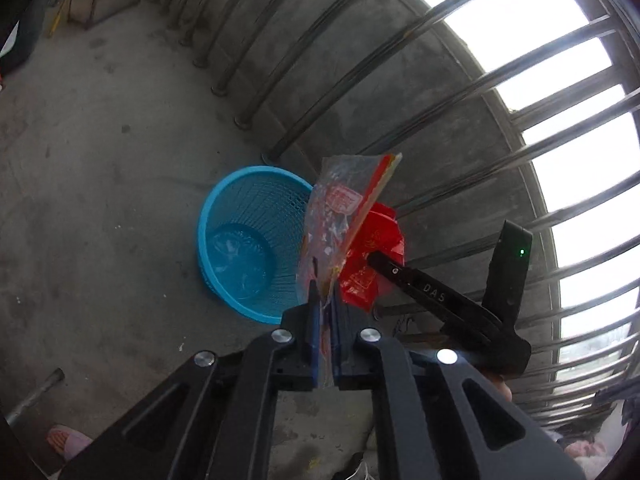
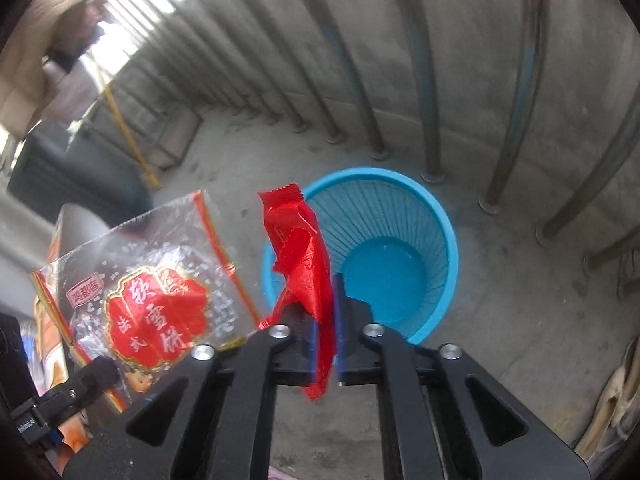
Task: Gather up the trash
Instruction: 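Carry both items to the blue wastebasket and open both tools to drop them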
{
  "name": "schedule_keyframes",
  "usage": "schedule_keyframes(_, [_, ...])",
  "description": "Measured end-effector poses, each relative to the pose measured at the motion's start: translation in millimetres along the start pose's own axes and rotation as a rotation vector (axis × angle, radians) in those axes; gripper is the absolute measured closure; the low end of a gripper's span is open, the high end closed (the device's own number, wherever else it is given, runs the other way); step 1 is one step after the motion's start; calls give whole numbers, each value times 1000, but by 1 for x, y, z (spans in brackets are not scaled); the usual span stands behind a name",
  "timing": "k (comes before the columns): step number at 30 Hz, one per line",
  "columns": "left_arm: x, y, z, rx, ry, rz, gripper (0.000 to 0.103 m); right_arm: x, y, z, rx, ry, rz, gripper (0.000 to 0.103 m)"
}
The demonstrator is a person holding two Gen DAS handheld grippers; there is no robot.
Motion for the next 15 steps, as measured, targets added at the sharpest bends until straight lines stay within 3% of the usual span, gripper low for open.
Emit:
schedule_keyframes(1, [-4, 6, 16, 2, 12, -37, 93, -2, -9, 13, 12, 13, 22, 68])
schedule_keyframes(2, [-6, 13, 26, -5, 23, -64, 85, -5, -17, 25, 23, 20, 43, 50])
schedule_keyframes(3, [-9, 18, 35, -18, 31, -90, 77, -6, -24, 35, 40, 23, 61, 47])
schedule_keyframes(6, [-11, 24, 35, -57, 40, -112, 66, -5, -41, 49, 98, 41, 81, 45])
schedule_keyframes(9, [-4, 31, 13, -56, 3, -111, 58, 2, -48, 41, 70, 28, 96, 40])
schedule_keyframes(15, [8, 21, -43, -136, -74, -63, 55, 11, -30, 16, 12, 1, 48, 37])
Point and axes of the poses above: each gripper's, at about its wrist camera, not at the fingertips, and z roughly the way its jaws point, y to its left, x to its underside, the point moved 7 cm from there along z, roughly the way its jaws point, and after that the axes turned 9 degrees about z, right-handed, at the moved point
